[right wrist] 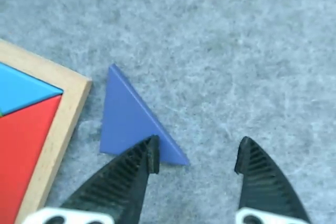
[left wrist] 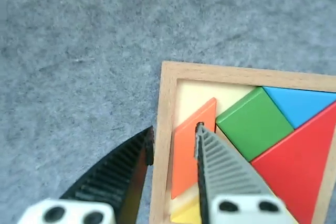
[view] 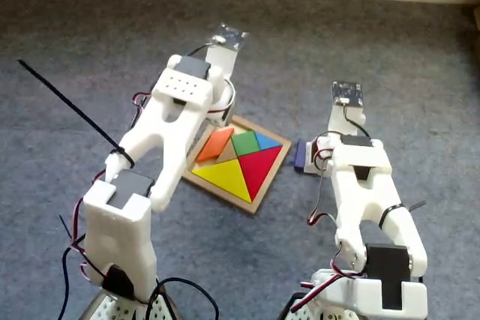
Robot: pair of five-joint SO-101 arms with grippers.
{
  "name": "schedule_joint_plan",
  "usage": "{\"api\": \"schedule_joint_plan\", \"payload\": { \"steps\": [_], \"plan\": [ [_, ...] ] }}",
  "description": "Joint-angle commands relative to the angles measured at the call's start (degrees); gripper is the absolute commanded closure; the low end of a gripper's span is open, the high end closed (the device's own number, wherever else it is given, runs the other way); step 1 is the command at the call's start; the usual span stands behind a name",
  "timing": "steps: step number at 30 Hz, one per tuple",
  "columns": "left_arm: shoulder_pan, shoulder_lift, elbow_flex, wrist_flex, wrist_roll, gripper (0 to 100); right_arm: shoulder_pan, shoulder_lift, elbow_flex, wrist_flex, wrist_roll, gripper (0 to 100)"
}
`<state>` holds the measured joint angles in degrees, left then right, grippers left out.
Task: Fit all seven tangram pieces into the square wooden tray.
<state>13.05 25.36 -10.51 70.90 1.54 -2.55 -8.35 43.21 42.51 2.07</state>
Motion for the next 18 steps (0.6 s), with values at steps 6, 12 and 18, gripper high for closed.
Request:
{"api": "schedule_joint_plan", "payload": {
  "steps": [6, 12, 18],
  "plan": [
    [-0.84, -0.66, 5.67, -5.98, 0.44, 87, 0.57, -2.86, -0.13, -1.19, -0.44, 76.7],
    [-0.84, -0.75, 10.15, -5.54, 0.44, 87, 0.57, -2.77, -0.13, -1.19, -0.44, 76.7],
    [-0.84, -0.84, 11.12, -0.26, -3.52, 87, 0.57, -2.51, -0.13, -1.19, -0.35, 76.7]
  ]
}}
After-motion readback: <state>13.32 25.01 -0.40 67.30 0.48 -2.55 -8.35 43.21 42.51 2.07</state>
